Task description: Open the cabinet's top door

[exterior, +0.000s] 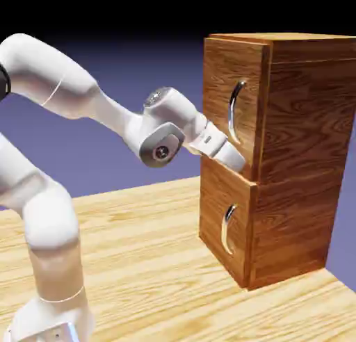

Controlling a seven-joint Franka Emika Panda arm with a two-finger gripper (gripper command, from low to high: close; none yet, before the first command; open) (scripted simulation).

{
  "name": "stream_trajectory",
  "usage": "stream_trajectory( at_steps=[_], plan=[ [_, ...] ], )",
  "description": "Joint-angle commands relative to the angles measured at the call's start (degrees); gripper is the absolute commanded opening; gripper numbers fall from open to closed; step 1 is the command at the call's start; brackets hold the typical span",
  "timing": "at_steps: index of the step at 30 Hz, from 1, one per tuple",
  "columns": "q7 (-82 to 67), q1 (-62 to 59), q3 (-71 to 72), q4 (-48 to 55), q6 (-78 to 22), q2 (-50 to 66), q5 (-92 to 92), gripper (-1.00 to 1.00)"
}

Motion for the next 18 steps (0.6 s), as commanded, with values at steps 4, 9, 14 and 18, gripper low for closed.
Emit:
stream_trajectory(
  at_steps=[4, 9, 14, 18],
  plan=[
    [-7.99, -8.31, 6.46, 0.32, -2.95, 7.83, -7.76, 0.00],
    [-17.96, -18.69, 14.51, 0.72, -6.64, 17.60, -17.45, 0.00],
    [-27.94, -29.07, 22.57, 1.12, -10.33, 27.37, -27.13, 0.00],
    [-35.91, -37.36, 29.04, 1.43, -13.28, 35.20, -34.89, 0.00]
  ],
)
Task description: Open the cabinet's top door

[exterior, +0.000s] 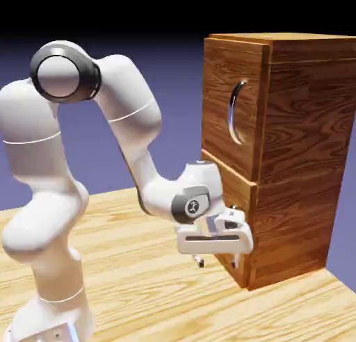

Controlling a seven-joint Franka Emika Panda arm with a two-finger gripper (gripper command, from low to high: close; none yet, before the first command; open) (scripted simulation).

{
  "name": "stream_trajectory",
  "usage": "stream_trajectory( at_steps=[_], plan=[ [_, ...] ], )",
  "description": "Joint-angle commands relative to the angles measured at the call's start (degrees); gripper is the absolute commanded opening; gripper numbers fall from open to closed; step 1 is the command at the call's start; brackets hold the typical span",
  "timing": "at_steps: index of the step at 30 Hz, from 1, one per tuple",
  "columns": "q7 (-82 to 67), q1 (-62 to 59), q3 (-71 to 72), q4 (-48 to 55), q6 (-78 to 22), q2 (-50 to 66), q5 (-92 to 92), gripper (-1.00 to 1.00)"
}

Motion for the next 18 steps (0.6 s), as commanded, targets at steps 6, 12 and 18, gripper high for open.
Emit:
stream_trajectory(
  at_steps=[6, 12, 18],
  plan=[
    [-9.58, -9.26, 12.07, -0.51, -3.88, 12.46, -12.48, 0.00],
    [-19.16, -18.67, 24.14, -1.03, -7.76, 24.92, -24.96, 0.00],
    [-28.74, -28.09, 36.20, -1.54, -11.64, 37.38, -37.44, 0.00]
  ],
)
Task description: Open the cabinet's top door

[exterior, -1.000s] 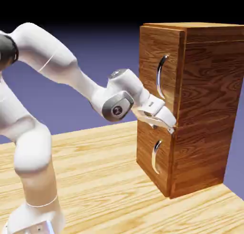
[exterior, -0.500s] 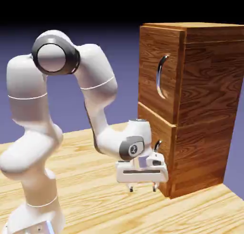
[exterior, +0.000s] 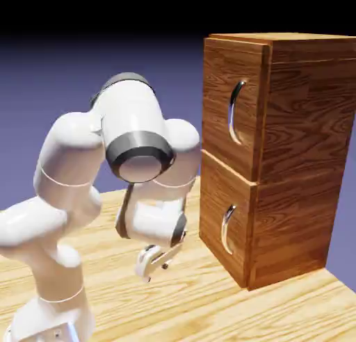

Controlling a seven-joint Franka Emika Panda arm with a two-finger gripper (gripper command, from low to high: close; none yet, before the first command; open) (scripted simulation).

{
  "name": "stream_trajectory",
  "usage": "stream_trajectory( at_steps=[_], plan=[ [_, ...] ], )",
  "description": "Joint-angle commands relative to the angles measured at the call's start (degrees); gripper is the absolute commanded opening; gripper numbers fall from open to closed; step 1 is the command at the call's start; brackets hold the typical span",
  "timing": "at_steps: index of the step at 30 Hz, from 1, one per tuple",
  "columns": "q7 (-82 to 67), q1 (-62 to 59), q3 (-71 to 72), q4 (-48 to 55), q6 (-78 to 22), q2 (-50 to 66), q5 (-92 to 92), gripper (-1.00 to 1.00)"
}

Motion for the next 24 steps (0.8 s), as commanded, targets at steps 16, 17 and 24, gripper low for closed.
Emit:
stream_trajectory(
  at_steps=[16, 17, 24],
  plan=[
    [-25.54, -25.11, 32.18, -1.37, -10.35, 33.23, -33.28, 0.00],
    [-27.14, -26.68, 34.19, -1.46, -10.99, 35.30, -35.36, 0.00],
    [-38.32, -37.66, 48.27, -2.06, -15.52, 49.84, -49.92, 0.00]
  ],
)
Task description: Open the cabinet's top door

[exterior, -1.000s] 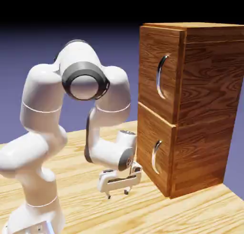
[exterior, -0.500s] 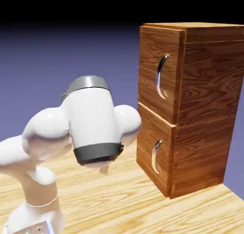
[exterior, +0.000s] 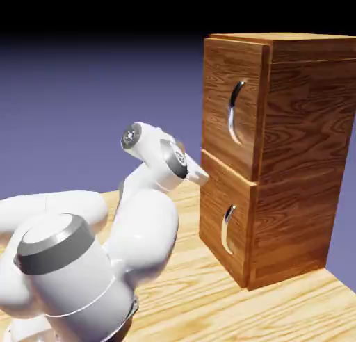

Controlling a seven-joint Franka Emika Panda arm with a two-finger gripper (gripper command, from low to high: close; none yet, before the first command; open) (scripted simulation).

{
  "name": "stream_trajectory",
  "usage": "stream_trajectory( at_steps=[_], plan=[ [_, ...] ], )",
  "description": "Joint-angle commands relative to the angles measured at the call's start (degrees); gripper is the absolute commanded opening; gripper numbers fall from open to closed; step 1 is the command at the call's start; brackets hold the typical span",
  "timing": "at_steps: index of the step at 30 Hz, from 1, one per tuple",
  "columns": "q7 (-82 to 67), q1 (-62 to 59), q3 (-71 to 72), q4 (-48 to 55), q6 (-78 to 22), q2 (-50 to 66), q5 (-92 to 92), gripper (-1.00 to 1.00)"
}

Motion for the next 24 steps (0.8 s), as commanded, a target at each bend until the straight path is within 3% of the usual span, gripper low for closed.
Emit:
stream_trajectory(
  at_steps=[1, 7, 12, 13, 24],
  plan=[
    [-1.60, -1.57, 2.01, -0.09, -0.65, 2.08, -2.08, 0.00],
    [-8.59, -8.45, 10.83, -0.46, -3.48, 11.18, -11.20, 0.00],
    [-9.64, 1.77, 6.97, 6.28, -6.78, 11.18, -17.80, 0.00],
    [-9.64, 1.77, 6.97, 6.28, -6.78, 11.18, -17.80, -1.00],
    [2.75, 0.76, 20.29, -5.42, -31.69, 6.63, -13.74, -1.00]
  ],
)
